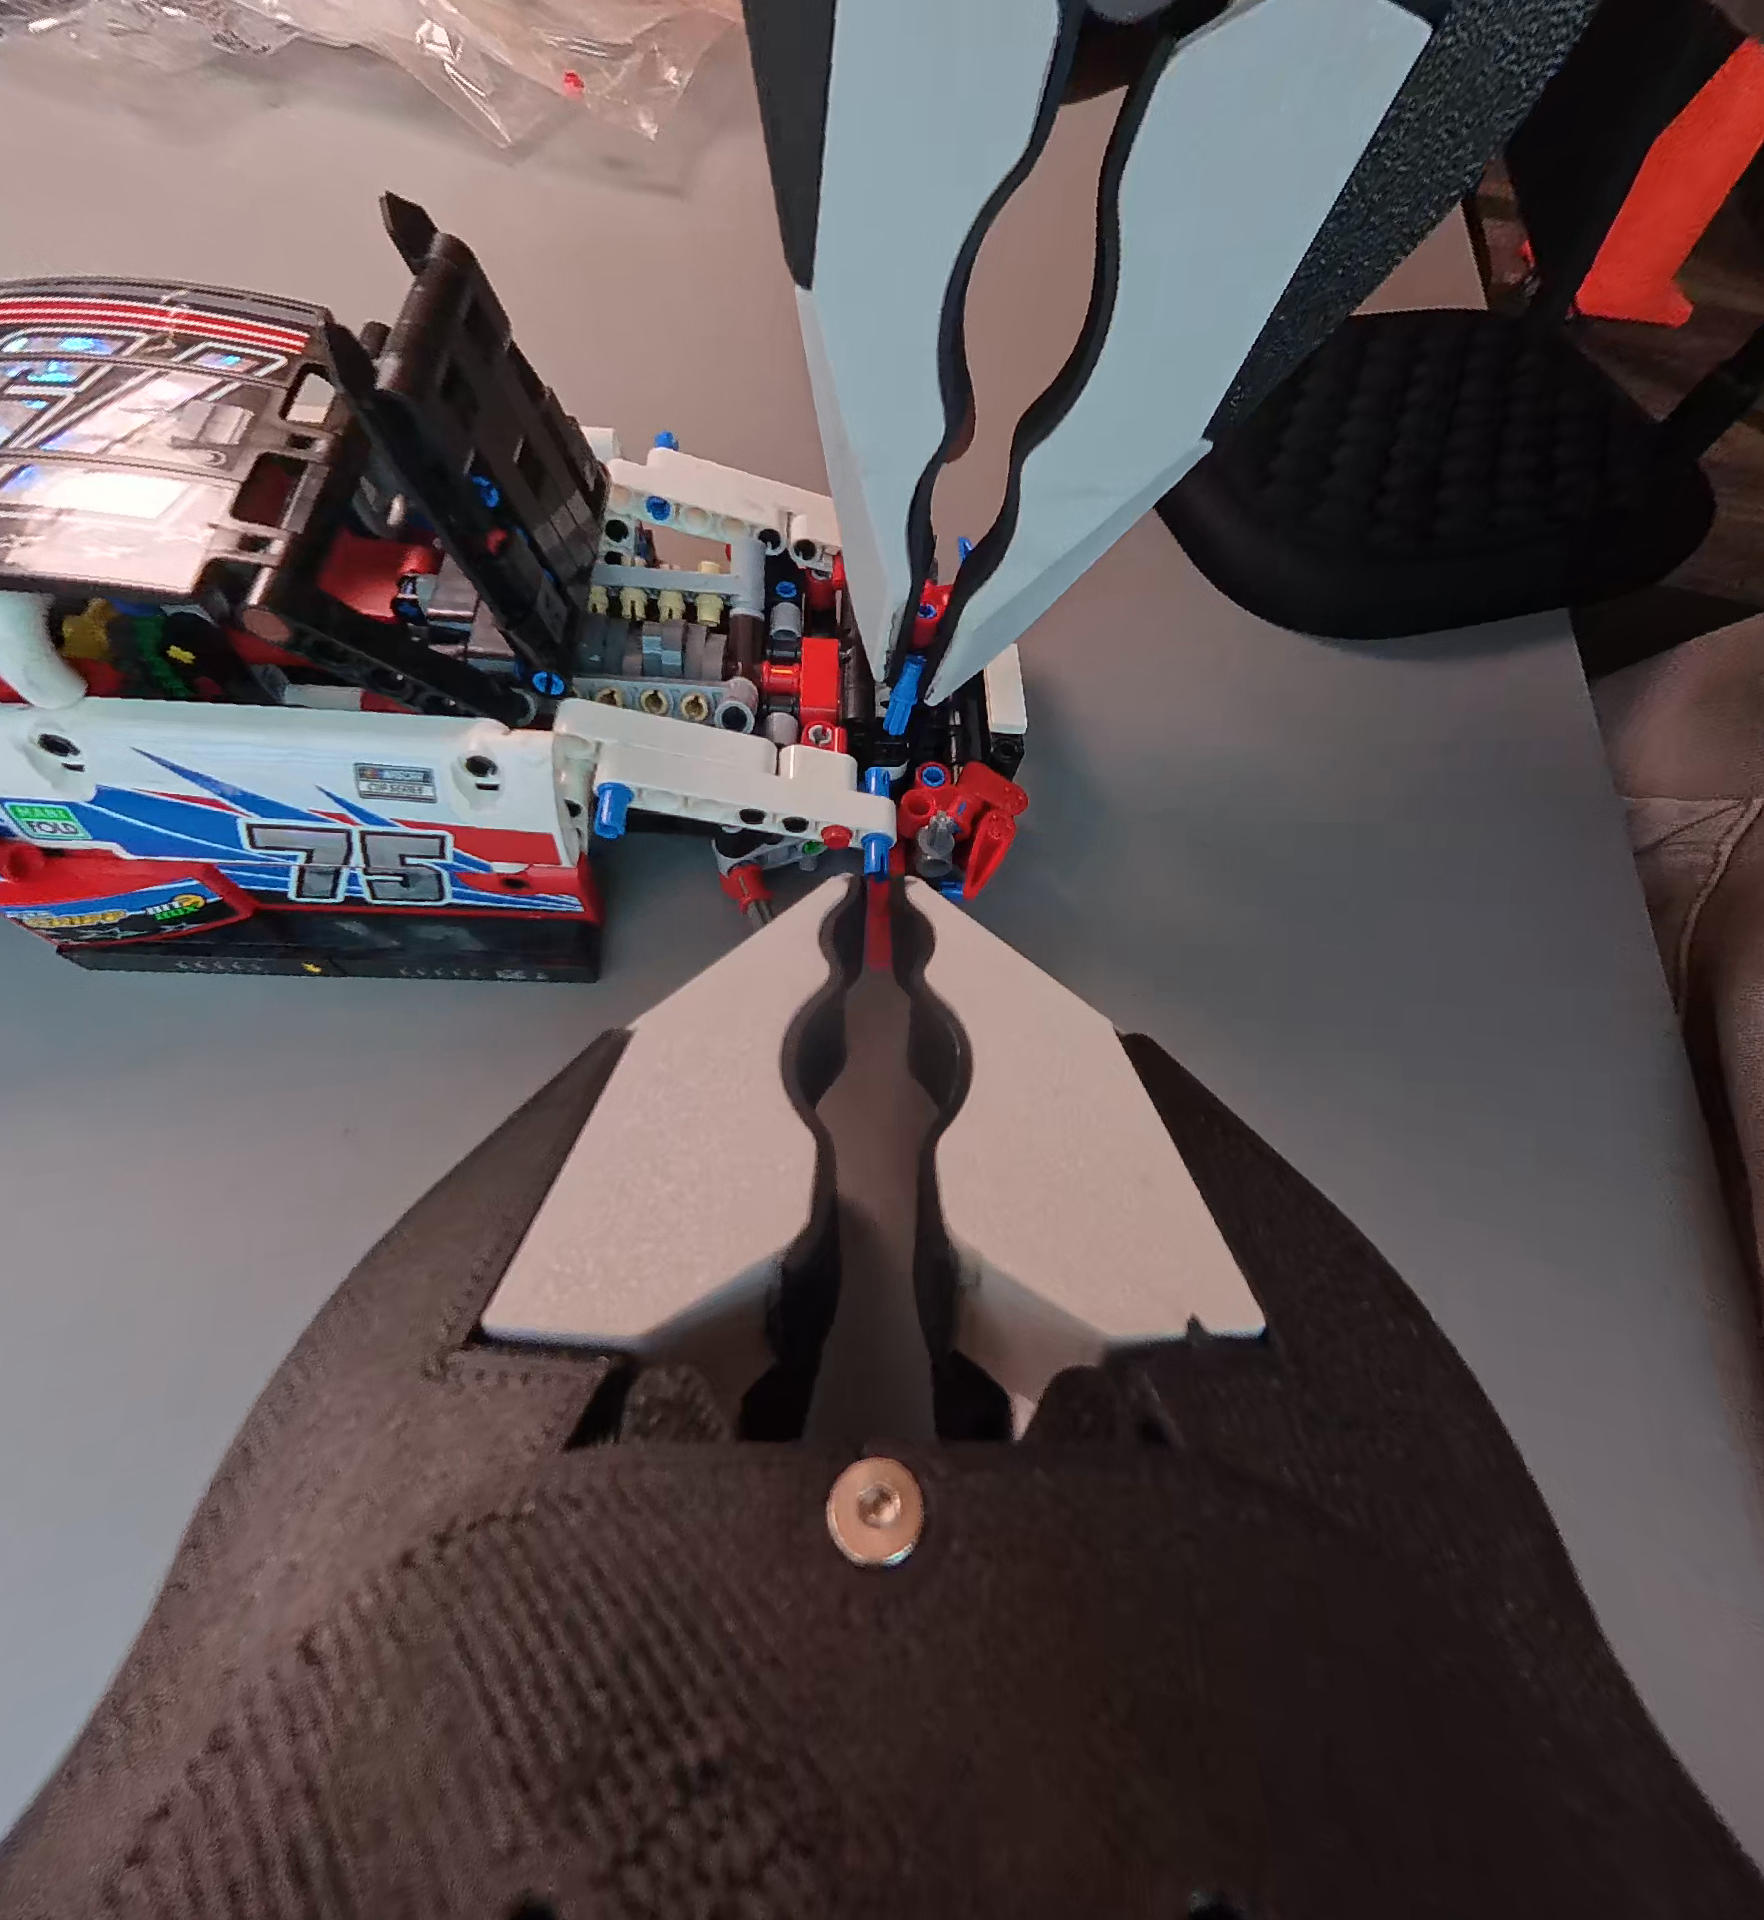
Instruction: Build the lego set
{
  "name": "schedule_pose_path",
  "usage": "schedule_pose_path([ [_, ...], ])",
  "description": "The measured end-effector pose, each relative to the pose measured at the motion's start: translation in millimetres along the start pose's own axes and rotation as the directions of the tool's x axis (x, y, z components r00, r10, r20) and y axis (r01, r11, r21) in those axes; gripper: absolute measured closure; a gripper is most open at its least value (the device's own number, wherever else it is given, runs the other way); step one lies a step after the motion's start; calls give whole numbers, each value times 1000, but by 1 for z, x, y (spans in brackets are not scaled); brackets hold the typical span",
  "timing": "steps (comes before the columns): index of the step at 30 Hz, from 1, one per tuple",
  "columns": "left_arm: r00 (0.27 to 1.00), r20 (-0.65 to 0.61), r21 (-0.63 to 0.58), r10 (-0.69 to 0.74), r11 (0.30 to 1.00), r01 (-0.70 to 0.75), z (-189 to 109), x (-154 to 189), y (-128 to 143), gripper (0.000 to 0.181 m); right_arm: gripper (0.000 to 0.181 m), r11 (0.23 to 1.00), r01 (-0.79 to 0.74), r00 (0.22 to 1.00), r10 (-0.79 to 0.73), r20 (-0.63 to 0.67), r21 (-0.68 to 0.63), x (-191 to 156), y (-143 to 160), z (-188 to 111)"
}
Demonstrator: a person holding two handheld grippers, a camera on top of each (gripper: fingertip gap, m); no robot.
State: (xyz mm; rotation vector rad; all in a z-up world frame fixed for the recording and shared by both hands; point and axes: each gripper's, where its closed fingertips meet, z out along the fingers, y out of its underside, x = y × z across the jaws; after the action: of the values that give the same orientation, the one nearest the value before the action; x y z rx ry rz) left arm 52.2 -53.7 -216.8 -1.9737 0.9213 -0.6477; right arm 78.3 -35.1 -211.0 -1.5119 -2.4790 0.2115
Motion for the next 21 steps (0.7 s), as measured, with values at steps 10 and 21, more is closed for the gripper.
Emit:
schedule_pose_path([
  [10, 1000, 3, -3, -5, 1000, 5, 1, 0, 0, 181, 181, 998, 15, 999, -12, 39, -68, 0, 3, 2],
  [21, 999, -10, 92, 34, 995, -33, -5, 8, -15, 175, 180, 1000, 19, 997, -18, 76, -14, -4, -9, -5],
])
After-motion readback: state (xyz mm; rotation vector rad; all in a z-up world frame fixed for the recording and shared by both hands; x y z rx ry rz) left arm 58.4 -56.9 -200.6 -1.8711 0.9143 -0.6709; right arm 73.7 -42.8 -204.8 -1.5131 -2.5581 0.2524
